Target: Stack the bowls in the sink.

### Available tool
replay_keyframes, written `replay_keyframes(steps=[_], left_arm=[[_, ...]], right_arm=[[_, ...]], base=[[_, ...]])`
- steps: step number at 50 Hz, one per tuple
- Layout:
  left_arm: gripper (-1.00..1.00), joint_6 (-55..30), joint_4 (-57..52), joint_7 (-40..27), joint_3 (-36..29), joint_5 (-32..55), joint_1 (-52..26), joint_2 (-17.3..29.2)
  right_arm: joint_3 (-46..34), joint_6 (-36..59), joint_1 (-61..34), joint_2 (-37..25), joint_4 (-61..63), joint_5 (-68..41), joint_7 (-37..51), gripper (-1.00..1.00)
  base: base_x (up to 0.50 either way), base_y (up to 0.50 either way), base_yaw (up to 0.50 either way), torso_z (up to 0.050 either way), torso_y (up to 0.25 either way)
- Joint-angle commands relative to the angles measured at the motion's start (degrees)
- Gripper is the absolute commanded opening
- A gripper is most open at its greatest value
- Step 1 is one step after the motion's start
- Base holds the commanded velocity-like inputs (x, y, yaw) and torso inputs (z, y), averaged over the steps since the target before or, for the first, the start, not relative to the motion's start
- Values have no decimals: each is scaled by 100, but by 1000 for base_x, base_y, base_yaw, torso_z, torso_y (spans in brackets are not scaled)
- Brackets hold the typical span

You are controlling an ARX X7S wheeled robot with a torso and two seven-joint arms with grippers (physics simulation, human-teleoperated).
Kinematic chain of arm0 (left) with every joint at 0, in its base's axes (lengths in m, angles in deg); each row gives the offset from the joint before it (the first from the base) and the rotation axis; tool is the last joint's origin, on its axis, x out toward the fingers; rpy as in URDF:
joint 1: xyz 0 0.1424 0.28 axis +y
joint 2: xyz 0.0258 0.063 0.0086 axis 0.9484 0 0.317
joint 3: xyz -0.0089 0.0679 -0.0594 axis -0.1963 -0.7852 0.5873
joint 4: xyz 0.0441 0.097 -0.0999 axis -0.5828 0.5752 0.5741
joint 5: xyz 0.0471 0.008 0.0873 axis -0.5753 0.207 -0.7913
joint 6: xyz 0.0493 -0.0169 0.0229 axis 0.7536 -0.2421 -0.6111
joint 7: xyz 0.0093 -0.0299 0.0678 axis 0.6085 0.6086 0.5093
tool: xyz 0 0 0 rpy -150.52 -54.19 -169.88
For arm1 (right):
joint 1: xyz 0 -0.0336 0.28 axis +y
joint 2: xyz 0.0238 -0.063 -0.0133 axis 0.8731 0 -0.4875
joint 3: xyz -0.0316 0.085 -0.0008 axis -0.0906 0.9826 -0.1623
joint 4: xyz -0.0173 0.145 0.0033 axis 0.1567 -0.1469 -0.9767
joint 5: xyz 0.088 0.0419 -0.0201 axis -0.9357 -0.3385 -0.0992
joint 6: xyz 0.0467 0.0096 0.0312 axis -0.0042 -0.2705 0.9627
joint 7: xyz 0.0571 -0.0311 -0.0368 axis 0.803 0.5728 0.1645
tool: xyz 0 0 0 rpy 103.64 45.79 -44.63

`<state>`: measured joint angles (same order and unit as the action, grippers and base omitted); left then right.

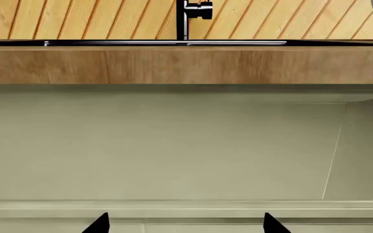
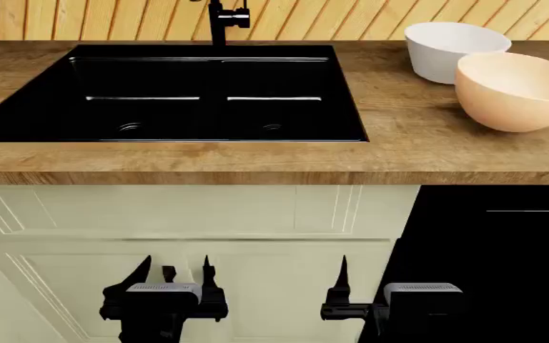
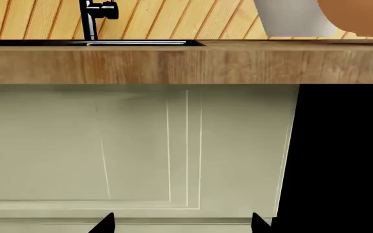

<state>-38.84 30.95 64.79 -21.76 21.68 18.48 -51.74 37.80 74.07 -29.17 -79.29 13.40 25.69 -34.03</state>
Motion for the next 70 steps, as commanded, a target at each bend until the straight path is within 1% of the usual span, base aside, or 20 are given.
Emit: replay_keyframes(steps=[1, 11, 52, 58, 65, 67, 70], left_arm=[[100, 6, 9, -104, -108, 87, -3, 91], [100, 32, 23, -320, -324, 190, -20, 261], [100, 101, 34, -702, -678, 481, -20, 563], [100, 99, 7, -736, -707, 545, -19, 598], [100, -303, -608, -874, -625, 705, 96, 681], [100, -494, -914, -924, -600, 742, 129, 724], [100, -936, -1564, -1012, -544, 813, 131, 818]], right_arm=[[-122, 17, -3, -88, 5, -78, 117, 100], [-327, 92, -17, -257, 40, -275, 297, 100], [-681, 78, -20, -580, 64, -594, 636, 100], [-722, 94, -20, -617, 93, -619, 663, 100], [-712, 416, 84, -705, 651, -651, 802, 100], [-684, 543, 162, -731, 937, -700, 848, 100], [-622, 988, 213, -823, 1615, -816, 913, 100]], base=[[0, 0, 0, 0, 0], [0, -42, 0, 0, 0], [0, -366, 0, 0, 0], [0, 0, 0, 0, 0], [0, 0, 0, 0, 0], [0, 0, 0, 0, 0], [0, 0, 0, 0, 0]])
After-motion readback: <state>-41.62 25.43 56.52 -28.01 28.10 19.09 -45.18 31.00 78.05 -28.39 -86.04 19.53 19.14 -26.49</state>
